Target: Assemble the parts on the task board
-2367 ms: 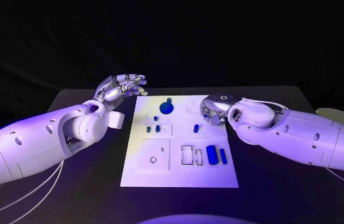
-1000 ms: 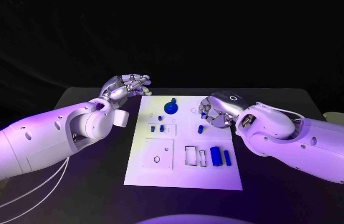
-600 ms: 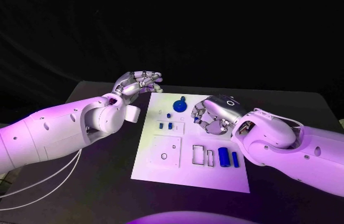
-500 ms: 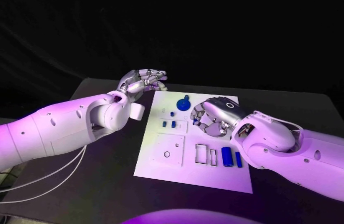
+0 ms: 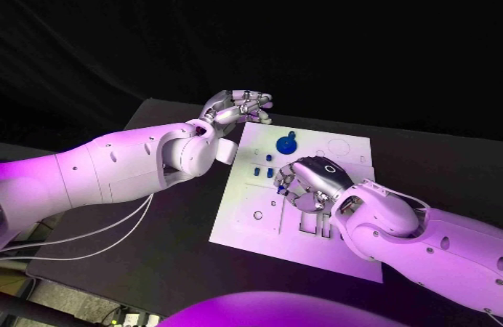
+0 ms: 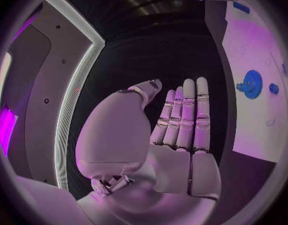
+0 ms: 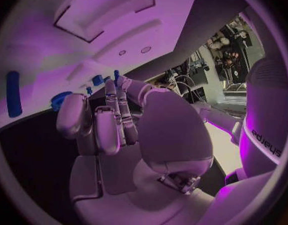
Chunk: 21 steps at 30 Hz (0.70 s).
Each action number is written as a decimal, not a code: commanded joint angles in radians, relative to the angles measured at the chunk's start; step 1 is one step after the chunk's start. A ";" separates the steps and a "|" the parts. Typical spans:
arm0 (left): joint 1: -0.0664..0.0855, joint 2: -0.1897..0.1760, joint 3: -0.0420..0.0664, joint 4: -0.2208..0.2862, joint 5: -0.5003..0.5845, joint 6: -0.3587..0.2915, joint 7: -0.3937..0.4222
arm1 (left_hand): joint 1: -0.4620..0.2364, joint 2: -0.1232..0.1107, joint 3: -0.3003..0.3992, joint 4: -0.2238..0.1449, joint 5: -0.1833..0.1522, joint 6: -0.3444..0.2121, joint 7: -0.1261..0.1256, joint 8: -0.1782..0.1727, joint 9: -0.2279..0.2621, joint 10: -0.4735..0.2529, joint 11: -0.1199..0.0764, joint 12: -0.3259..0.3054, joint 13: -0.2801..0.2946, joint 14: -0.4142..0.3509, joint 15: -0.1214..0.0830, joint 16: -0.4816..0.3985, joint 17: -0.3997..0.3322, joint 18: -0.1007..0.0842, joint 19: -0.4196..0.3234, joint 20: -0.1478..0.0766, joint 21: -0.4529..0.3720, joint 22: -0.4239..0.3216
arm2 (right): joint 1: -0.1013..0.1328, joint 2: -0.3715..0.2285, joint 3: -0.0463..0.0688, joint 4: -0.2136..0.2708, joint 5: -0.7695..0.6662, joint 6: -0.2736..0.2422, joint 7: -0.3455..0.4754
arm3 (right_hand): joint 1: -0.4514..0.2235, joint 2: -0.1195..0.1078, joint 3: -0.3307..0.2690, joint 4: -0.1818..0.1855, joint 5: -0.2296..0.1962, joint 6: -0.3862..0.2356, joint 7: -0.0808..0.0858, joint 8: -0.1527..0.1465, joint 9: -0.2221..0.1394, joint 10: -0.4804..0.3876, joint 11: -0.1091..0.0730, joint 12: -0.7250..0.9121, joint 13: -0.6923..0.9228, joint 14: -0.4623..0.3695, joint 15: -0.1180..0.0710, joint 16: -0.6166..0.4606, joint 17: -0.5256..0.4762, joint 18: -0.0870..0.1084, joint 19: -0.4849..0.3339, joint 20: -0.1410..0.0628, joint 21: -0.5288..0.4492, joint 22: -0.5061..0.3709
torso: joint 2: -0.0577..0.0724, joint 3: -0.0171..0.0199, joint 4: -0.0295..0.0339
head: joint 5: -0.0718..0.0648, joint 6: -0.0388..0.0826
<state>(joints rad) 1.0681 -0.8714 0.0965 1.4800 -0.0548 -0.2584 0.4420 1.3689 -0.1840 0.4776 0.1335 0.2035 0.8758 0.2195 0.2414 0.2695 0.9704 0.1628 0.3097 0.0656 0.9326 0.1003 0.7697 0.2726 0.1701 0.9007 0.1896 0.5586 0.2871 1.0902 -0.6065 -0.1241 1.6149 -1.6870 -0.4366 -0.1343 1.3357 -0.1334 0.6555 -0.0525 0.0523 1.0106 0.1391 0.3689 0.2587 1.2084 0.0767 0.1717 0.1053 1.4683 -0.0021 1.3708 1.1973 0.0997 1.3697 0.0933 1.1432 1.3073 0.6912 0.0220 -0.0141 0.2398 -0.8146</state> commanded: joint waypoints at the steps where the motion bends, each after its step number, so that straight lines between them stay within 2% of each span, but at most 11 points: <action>1: 0.000 0.006 0.000 -0.002 0.001 -0.006 0.006 | 0.010 -0.001 -0.002 -0.005 0.003 -0.004 0.003 -0.002 -0.001 -0.006 -0.002 -0.002 0.002 -0.008 0.000 -0.006 -0.001 0.009 -0.003 0.007 -0.007 -0.001 | -0.008 0.008 -0.001 -0.008 -0.018 0.000 0.021 | -0.003 0.009 0.002 -0.005 0.002 0.005 0.003 0.003 0.001 0.012 -0.007 0.001 0.001 0.026 -0.008 0.005 -0.001 -0.007 -0.001 0.000 -0.004 0.007 | -0.001 0.0009 0.0022 | 0.008 -0.007; 6: 0.000 0.010 -0.001 -0.003 0.001 -0.006 0.007 | 0.010 -0.001 -0.002 -0.006 0.003 -0.005 0.003 -0.002 -0.001 -0.006 -0.002 -0.002 0.002 -0.009 0.000 -0.007 -0.002 0.009 -0.004 0.007 -0.007 -0.002 | -0.014 0.016 -0.002 -0.016 -0.022 0.004 0.023 | -0.003 0.009 0.002 -0.005 0.002 0.005 0.003 0.003 0.001 0.012 -0.007 0.001 0.001 0.026 -0.008 0.005 -0.001 -0.007 -0.001 0.000 -0.004 0.007 | 0.000 0.0006 -0.0013 | 0.016 -0.014; 11: 0.000 0.012 -0.001 -0.003 0.000 -0.005 0.009 | 0.010 -0.001 -0.002 -0.006 0.003 -0.005 0.003 -0.002 -0.001 -0.007 -0.002 -0.002 0.002 -0.009 0.000 -0.007 -0.002 0.009 -0.004 0.007 -0.008 -0.002 | -0.019 0.023 -0.005 -0.028 -0.023 0.009 0.024 | -0.004 0.009 0.002 -0.006 0.002 0.004 0.003 0.002 0.002 0.011 -0.007 0.001 0.001 0.026 -0.007 0.005 0.000 -0.007 -0.002 0.000 -0.004 0.007 | -0.002 0.0014 -0.0022 | 0.019 -0.020; 15: 0.000 0.014 -0.001 -0.004 0.000 -0.004 0.009 | 0.010 -0.001 -0.002 -0.006 0.003 -0.005 0.003 -0.002 -0.001 -0.007 -0.002 -0.002 0.002 -0.009 0.000 -0.007 -0.002 0.009 -0.004 0.007 -0.008 -0.002 | -0.025 0.027 -0.006 -0.032 -0.023 0.012 0.026 | -0.004 0.009 0.002 -0.006 0.002 0.004 0.003 0.002 0.002 0.011 -0.007 0.001 0.001 0.026 -0.007 0.005 0.000 -0.007 -0.002 0.000 -0.004 0.007 | -0.001 0.0027 -0.0016 | 0.021 -0.023; 21: 0.000 0.014 -0.001 -0.004 0.000 -0.002 0.007 | 0.011 -0.001 -0.002 -0.006 0.003 -0.005 0.002 -0.001 -0.001 -0.007 -0.002 -0.002 0.002 -0.010 0.000 -0.007 -0.002 0.009 -0.004 0.007 -0.008 -0.002 | -0.029 0.030 -0.007 -0.038 -0.023 0.017 0.027 | -0.005 0.009 0.002 -0.006 0.002 0.003 0.004 0.002 0.002 0.011 -0.007 0.000 0.001 0.026 -0.007 0.004 -0.002 -0.006 -0.003 0.000 -0.007 0.006 | -0.001 0.0006 0.0007 | 0.019 -0.024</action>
<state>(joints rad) 1.0681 -0.8597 0.0946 1.4750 -0.0552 -0.2633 0.4423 1.3689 -0.1840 0.4776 0.1336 0.2035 0.8759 0.2194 0.2414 0.2696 0.9705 0.1628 0.3097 0.0664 0.9327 0.1003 0.7658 0.2718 0.1701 0.8971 0.1932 0.5547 0.2863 1.0624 -0.5780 -0.1312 1.5776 -1.6956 -0.4335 -0.1169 1.3307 -0.1385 0.6553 -0.0524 0.0522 1.0104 0.1389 0.3664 0.2591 1.2187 0.0735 0.1697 0.1047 1.4683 -0.0021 1.3708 1.1964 0.0997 1.3697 0.0933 1.1433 1.3080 0.6900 0.0237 -0.0152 0.2599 -0.8378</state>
